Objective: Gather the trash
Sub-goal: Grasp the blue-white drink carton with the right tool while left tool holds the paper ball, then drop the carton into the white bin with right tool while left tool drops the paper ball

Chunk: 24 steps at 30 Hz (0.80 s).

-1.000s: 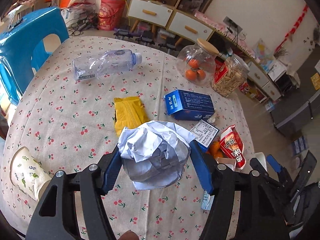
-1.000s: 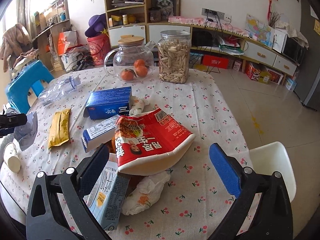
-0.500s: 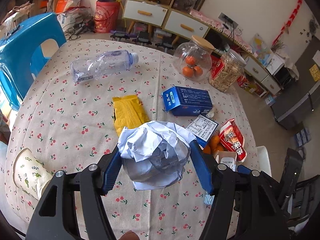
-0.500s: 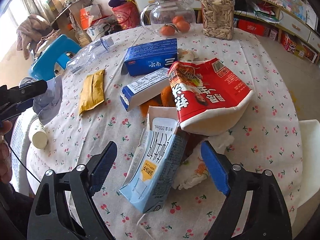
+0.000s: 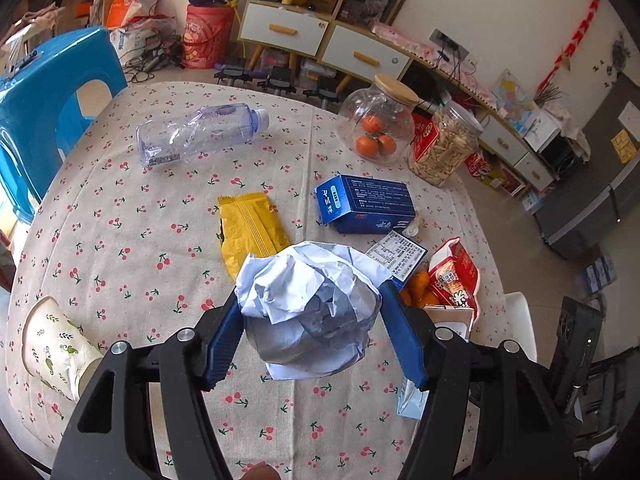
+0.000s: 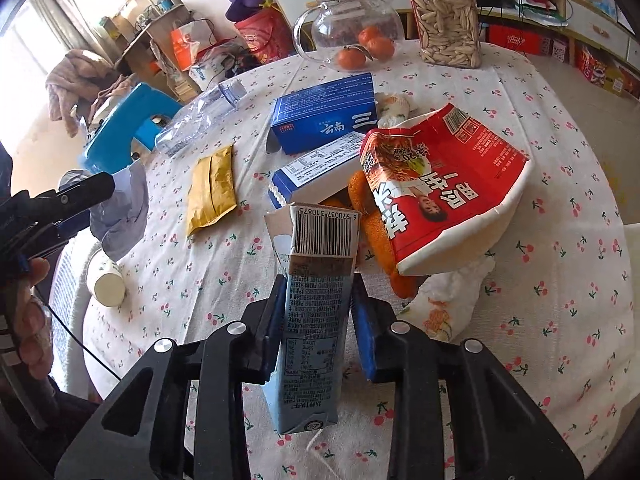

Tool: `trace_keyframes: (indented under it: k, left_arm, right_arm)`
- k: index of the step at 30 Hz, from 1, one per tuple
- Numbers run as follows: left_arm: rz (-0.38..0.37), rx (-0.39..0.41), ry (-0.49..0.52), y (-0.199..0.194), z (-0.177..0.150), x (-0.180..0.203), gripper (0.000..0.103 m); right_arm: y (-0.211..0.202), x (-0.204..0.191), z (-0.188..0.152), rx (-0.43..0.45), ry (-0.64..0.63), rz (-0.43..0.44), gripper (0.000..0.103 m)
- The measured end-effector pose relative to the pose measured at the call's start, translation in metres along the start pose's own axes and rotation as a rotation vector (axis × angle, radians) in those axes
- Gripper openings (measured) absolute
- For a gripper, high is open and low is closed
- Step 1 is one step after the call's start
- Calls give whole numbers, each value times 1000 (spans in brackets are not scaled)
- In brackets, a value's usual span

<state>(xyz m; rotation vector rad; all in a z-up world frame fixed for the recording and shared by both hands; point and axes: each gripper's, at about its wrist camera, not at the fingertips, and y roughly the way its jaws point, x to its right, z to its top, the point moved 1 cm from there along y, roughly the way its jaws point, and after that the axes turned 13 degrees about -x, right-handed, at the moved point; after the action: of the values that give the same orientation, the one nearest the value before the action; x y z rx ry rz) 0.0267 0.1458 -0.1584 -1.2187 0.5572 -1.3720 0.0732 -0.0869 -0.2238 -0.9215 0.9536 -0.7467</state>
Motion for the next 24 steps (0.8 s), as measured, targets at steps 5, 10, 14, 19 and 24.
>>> trace_keyframes:
  k: [5,10,14,19,24]
  left_arm:
    - [-27,33,41,-8,-4,21,65]
    - [-62,61,104,-11,-9,56,65]
    - [-120,76,153,-9,-15,91,65]
    - [-183,50,207,8,-20,146,65]
    - [-256,-11,239,43,-25,209,65]
  right_arm:
    - [-40,9,-8,116,1,2,28]
    - [-89,48,-14,272,85,-35,28]
    - [-132,92,-26,404,189,-124,28]
    - [-163,162,-38,486,358,-302,29]
    - [-155,235,-51,408,560,-415,29]
